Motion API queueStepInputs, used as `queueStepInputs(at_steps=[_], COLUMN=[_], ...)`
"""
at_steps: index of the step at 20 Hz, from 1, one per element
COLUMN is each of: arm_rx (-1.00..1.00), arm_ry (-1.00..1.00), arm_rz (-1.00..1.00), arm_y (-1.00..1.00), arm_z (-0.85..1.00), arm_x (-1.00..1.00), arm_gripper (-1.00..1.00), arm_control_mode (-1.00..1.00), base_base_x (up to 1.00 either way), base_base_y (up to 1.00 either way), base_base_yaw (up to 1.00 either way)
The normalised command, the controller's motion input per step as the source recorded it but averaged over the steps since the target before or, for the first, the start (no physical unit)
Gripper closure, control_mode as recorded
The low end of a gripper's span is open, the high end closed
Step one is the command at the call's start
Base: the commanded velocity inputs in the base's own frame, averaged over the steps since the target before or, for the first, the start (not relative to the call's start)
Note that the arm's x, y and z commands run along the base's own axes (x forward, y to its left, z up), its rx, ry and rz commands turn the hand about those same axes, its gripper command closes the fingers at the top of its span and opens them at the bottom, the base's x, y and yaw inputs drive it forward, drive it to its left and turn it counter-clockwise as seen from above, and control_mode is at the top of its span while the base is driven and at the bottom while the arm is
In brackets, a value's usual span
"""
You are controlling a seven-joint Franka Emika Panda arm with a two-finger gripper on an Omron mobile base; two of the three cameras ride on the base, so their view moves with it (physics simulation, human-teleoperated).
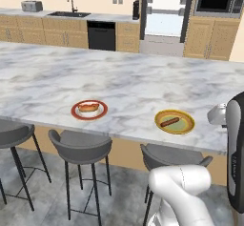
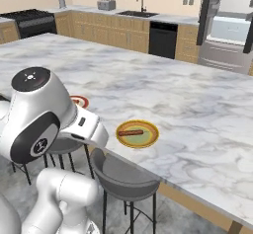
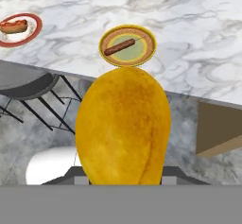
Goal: Pick up the mango and orange from the fridge and place one fruit on each plate on the dining counter.
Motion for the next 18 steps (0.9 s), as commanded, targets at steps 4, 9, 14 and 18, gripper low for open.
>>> queueStepInputs(at_steps=[4, 9, 14, 18], arm_rx=[0.00, 0.00, -0.01, -0.02], arm_ry=[0.00, 0.09, 0.38, 0.42], arm_rz=[0.00, 0.00, 0.00, 0.03], arm_y=[0.00, 0.03, 0.17, 0.01], arm_z=[0.00, 0.00, -0.14, -0.63], arm_x=[0.00, 0.38, 1.00, 1.00], arm_gripper=[1.00, 1.00, 1.00, 1.00], arm_control_mode=[1.00, -1.00, -1.00, -1.00], base_base_x=[0.00, 0.06, 0.00, 0.00], base_base_y=[0.00, 0.00, 0.00, 0.00], base_base_yaw=[0.00, 0.00, 0.00, 0.00])
